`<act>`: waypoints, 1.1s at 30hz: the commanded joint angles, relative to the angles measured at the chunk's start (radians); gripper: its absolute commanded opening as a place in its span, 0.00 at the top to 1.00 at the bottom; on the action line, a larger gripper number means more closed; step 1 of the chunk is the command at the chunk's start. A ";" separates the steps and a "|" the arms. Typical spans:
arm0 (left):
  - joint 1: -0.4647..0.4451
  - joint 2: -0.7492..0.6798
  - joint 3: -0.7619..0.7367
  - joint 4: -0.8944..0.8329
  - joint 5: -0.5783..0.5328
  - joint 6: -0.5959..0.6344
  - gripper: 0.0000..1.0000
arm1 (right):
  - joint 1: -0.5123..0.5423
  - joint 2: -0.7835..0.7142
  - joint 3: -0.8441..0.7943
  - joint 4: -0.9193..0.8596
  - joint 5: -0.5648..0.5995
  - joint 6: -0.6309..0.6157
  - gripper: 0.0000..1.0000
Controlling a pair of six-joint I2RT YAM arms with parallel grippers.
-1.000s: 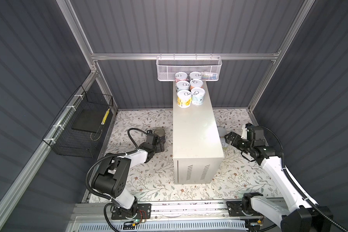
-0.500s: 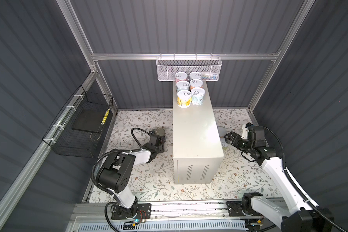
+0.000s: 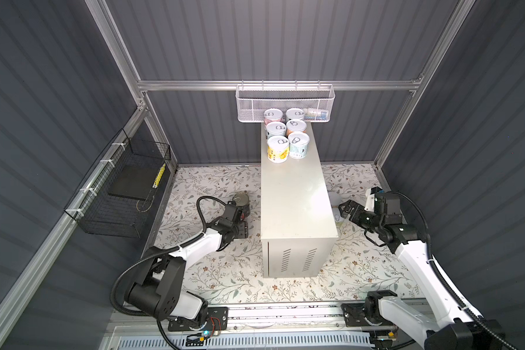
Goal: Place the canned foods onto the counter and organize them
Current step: 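Grasp the yellow-labelled silver-lidded can beside the tomato can with the left gripper, then lift the yellow can with the left gripper up over the cabinet top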
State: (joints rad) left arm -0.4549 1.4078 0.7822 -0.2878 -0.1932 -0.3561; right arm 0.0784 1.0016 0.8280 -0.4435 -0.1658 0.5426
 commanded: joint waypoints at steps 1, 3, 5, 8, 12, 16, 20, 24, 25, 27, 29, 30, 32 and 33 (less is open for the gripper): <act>0.000 -0.092 0.152 -0.267 0.046 0.073 1.00 | 0.004 -0.013 -0.020 0.015 -0.018 0.008 0.01; 0.001 -0.115 0.254 -0.374 0.041 0.094 1.00 | 0.004 -0.017 -0.024 0.019 -0.020 0.008 0.01; 0.001 -0.121 0.371 -0.484 0.039 0.122 1.00 | 0.004 -0.021 -0.027 0.026 -0.024 0.010 0.01; 0.001 -0.094 0.576 -0.623 0.040 0.169 1.00 | 0.004 -0.026 -0.029 0.033 -0.030 0.013 0.01; 0.000 0.004 0.905 -0.805 0.053 0.218 1.00 | 0.005 -0.029 -0.032 0.043 -0.040 0.014 0.01; -0.002 0.089 1.160 -0.907 0.061 0.248 1.00 | 0.004 -0.033 -0.033 0.041 -0.042 0.012 0.01; -0.070 0.199 1.426 -1.011 0.053 0.273 1.00 | 0.004 -0.045 -0.038 0.042 -0.040 0.012 0.01; -0.188 0.376 1.769 -1.163 -0.019 0.296 1.00 | 0.004 -0.049 -0.042 0.048 -0.042 0.014 0.01; -0.205 0.402 1.820 -1.172 -0.021 0.297 1.00 | 0.004 -0.049 -0.043 0.049 -0.044 0.014 0.01; -0.231 0.424 1.860 -1.157 -0.024 0.298 1.00 | 0.005 -0.050 -0.042 0.050 -0.048 0.014 0.01; -0.250 0.424 1.850 -1.120 -0.017 0.293 1.00 | 0.005 -0.056 -0.044 0.048 -0.049 0.014 0.01; -0.261 0.422 1.842 -1.101 -0.015 0.290 1.00 | 0.004 -0.062 -0.044 0.045 -0.048 0.014 0.01; -0.284 0.424 1.833 -1.071 -0.013 0.285 1.00 | 0.004 -0.071 -0.043 0.040 -0.043 0.008 0.01; -0.291 0.428 1.830 -1.059 -0.012 0.284 1.00 | 0.004 -0.076 -0.042 0.037 -0.039 0.004 0.01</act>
State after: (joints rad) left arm -0.7303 1.8484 2.5893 -1.3979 -0.1905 -0.0853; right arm 0.0795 0.9512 0.7918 -0.4080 -0.2028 0.5499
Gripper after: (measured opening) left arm 0.758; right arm 0.989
